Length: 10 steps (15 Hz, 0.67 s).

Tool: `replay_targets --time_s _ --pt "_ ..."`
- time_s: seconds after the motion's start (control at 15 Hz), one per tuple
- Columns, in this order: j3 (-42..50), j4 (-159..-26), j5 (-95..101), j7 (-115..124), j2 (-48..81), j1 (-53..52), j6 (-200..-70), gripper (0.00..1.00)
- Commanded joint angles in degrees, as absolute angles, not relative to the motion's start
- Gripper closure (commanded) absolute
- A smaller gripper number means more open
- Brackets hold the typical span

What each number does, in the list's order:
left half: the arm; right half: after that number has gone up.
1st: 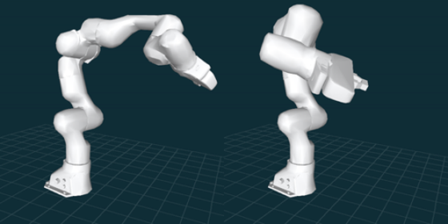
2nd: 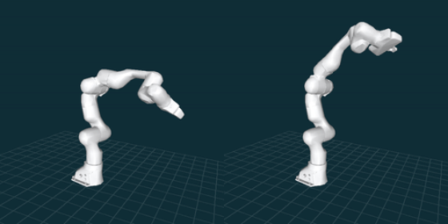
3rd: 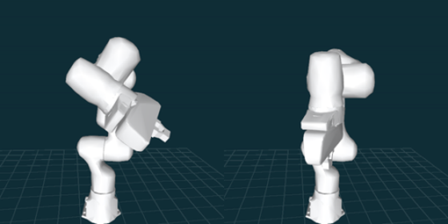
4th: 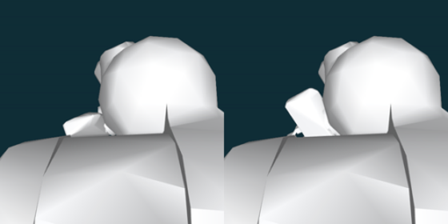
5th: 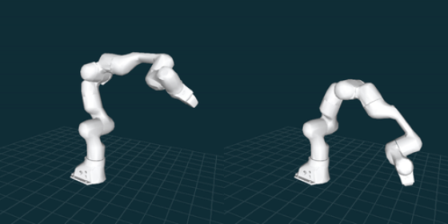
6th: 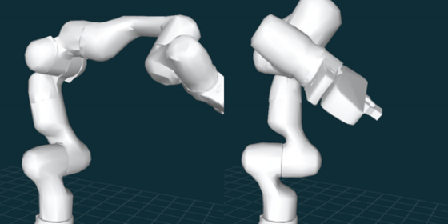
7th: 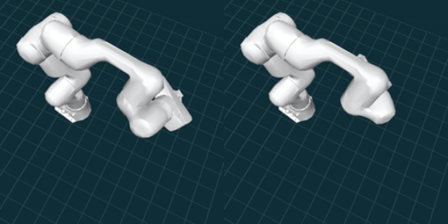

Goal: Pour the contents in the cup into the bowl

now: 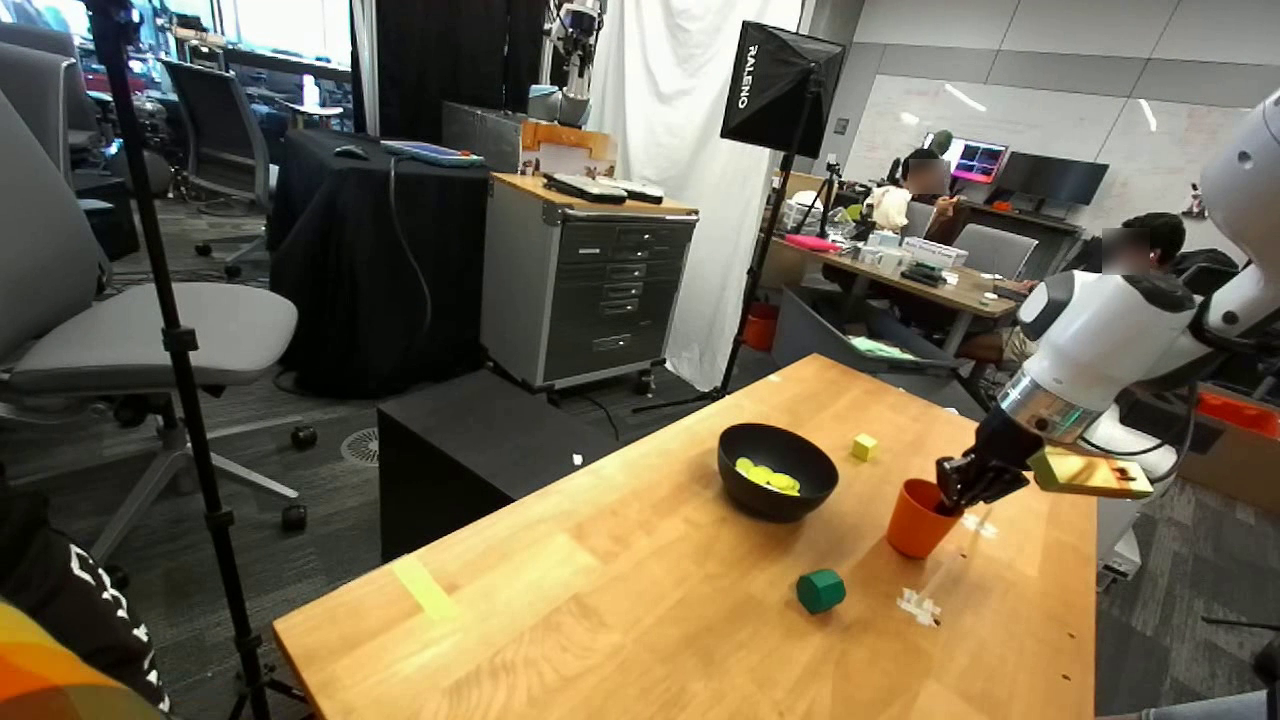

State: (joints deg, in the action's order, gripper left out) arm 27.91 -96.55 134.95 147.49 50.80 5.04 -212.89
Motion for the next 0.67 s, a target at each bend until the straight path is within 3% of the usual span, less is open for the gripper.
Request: replay_targets --time_s 0.0,0.13,0.27,0.33,0.6 --pt "28.5 -92.79 131.1 144.34 54.16 6.37 -216.5 0.94" --pt "28.65 -92.07 129.58 143.72 54.91 6.93 -217.85 0.94" --pt "28.81 -91.27 128.39 143.24 55.54 7.41 -219.43 0.68" --pt "28.69 -91.22 127.69 142.89 55.62 7.78 -219.74 0.65" --pt "28.25 -92.19 125.54 140.24 53.94 8.44 -220.63 0.33"
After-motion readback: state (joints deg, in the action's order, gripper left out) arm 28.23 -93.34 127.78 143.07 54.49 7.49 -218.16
